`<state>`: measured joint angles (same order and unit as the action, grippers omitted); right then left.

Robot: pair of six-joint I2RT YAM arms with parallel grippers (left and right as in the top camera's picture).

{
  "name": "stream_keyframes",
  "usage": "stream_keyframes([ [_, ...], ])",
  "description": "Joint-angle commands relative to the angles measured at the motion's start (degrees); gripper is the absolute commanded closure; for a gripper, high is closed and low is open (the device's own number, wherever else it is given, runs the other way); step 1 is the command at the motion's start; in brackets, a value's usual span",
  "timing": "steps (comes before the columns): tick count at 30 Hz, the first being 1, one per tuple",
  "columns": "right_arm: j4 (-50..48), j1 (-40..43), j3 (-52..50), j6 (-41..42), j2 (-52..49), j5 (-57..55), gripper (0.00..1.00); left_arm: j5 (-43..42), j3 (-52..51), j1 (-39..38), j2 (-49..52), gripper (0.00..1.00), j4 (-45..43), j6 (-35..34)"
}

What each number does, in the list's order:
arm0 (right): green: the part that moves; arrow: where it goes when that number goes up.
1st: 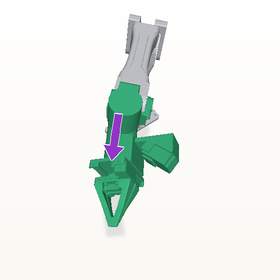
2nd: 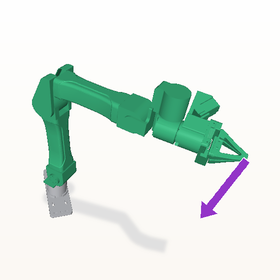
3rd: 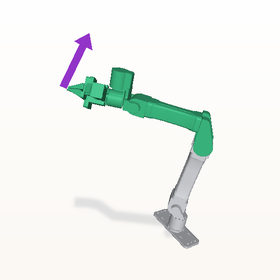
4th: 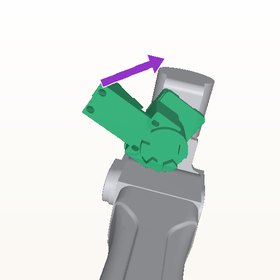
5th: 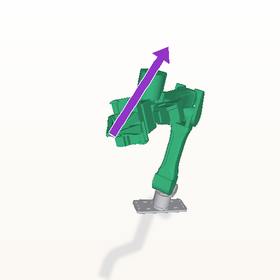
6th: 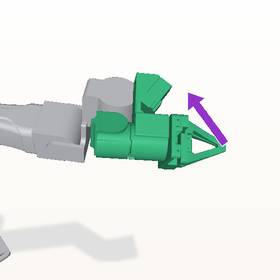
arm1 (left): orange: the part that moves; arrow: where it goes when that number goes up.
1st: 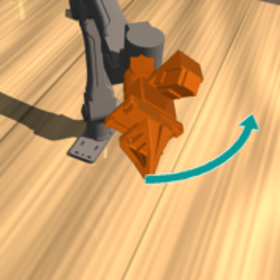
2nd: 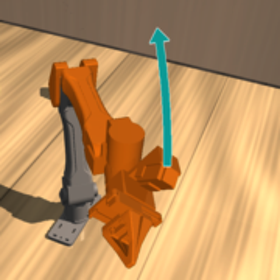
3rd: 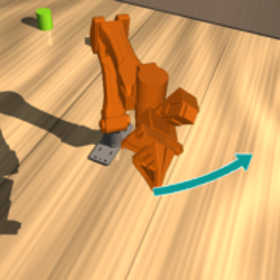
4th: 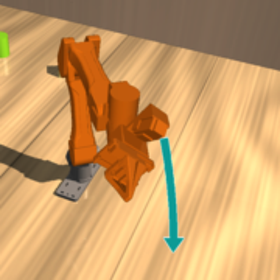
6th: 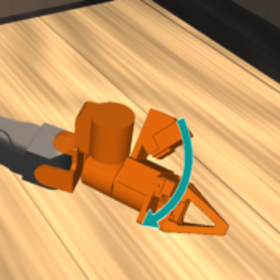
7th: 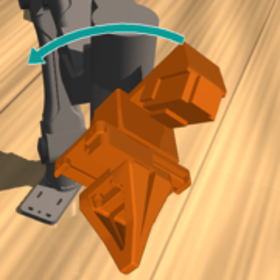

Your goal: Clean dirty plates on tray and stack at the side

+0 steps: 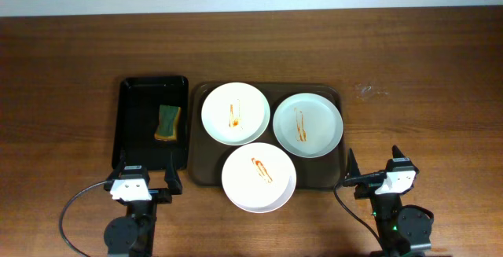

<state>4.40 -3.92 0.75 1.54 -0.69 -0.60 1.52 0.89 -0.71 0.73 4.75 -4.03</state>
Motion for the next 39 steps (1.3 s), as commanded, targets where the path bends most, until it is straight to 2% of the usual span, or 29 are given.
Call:
stream_keyframes([
  [1, 0.3, -0.5, -0.4, 0.0, 0.3, 0.1, 0.02, -0.7, -0.3, 0.3, -0.4, 0.00, 0.0, 1.1],
  [4, 0.3, -0.5, -0.4, 0.0, 0.3, 0.0, 0.02, -1.7, -0.3, 0.3, -0.4, 0.00, -0.2, -0.4],
  [6, 0.3, -0.5, -0.4, -0.1, 0.3, -0.1, 0.02, -5.5, -0.1, 0.3, -0.3, 0.00, 0.2, -1.3],
  [9, 0.1, -0.6, -0.4, 1.6, 0.3, 0.7, 0.02, -5.8, 3.8, 0.3, 2.6, 0.00, 3.1, -1.3],
  [14, 0.9, -0.6, 0.6, 7.0, 0.2, 0.8, 0.02, -5.8, 14.7, 0.3, 15.7, 0.00, 9.3, -1.3],
  [18, 11.9, -0.6, 8.3, 8.0, -2.8, 0.8, 0.02, -5.8, 26.0, 0.3, 29.6, 0.00, 15.4, -1.3],
  [22, 22.8, -0.6, 18.8, 8.0, -11.6, 3.0, 0.02, -5.8, 38.6, 0.3, 42.9, 0.00, 24.6, -1.3],
  [27, 36.6, -0.6, 33.1, 8.0, -28.0, 6.6, 0.02, -5.8, 52.7, 0.3, 57.6, 0.00, 38.7, -1.3],
  [31, 46.2, -0.6, 44.5, 8.0, -40.4, 9.8, 0.02, -5.8, 53.7, 0.3, 61.8, 0.00, 41.4, -1.3],
  [34, 46.9, -0.6, 49.1, 8.0, -46.6, 11.3, 0.02, -6.2, 53.7, 0.3, 63.4, 0.00, 42.2, -1.3],
  [38, 45.6, -0.6, 49.5, 7.9, -48.5, 16.5, 0.01, -6.4, 53.8, 0.3, 63.6, 0.00, 42.6, -1.3],
  [39, 45.5, -0.6, 49.5, 8.0, -48.5, 16.5, 0.05, -6.4, 53.8, 0.3, 63.6, 0.00, 42.1, -1.3],
])
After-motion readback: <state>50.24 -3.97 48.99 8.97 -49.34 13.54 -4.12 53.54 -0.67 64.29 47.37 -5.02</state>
